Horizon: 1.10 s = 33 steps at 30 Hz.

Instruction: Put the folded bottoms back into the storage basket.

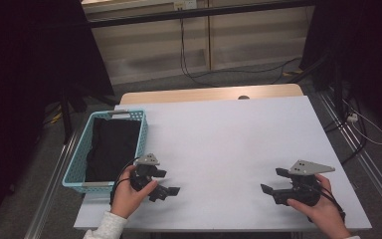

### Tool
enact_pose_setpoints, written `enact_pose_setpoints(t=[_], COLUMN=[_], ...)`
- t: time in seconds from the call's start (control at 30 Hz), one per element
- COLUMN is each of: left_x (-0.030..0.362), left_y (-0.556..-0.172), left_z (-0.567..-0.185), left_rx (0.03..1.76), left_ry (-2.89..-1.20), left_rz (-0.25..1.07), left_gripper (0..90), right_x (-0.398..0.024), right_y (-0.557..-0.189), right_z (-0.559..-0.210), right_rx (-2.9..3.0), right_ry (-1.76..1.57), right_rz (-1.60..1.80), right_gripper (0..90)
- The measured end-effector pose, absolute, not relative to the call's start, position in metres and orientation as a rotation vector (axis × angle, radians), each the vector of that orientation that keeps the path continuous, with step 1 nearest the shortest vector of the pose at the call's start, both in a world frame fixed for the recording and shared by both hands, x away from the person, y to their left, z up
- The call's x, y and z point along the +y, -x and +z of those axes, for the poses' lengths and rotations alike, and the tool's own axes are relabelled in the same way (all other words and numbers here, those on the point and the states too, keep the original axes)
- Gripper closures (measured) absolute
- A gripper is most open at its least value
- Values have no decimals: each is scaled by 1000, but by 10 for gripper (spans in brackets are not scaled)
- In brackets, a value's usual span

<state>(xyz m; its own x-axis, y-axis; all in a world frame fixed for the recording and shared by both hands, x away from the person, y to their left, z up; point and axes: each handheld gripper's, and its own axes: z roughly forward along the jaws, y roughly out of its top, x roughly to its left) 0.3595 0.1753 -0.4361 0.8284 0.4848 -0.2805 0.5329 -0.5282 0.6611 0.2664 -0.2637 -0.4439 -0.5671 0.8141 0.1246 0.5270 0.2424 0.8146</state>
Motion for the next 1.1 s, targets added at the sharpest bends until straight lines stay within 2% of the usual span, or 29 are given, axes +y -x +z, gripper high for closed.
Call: enact_pose_setpoints(t=[1.1], left_x=[177], left_y=[-354], left_z=[-437], left_rx=[725], left_ry=[-2220], left_rz=[-77], left_gripper=[93], right_x=[-270], right_y=[-264], right_z=[-443], right_rx=[2202], right_ry=[-1239], right_rz=[1241], right_gripper=[181])
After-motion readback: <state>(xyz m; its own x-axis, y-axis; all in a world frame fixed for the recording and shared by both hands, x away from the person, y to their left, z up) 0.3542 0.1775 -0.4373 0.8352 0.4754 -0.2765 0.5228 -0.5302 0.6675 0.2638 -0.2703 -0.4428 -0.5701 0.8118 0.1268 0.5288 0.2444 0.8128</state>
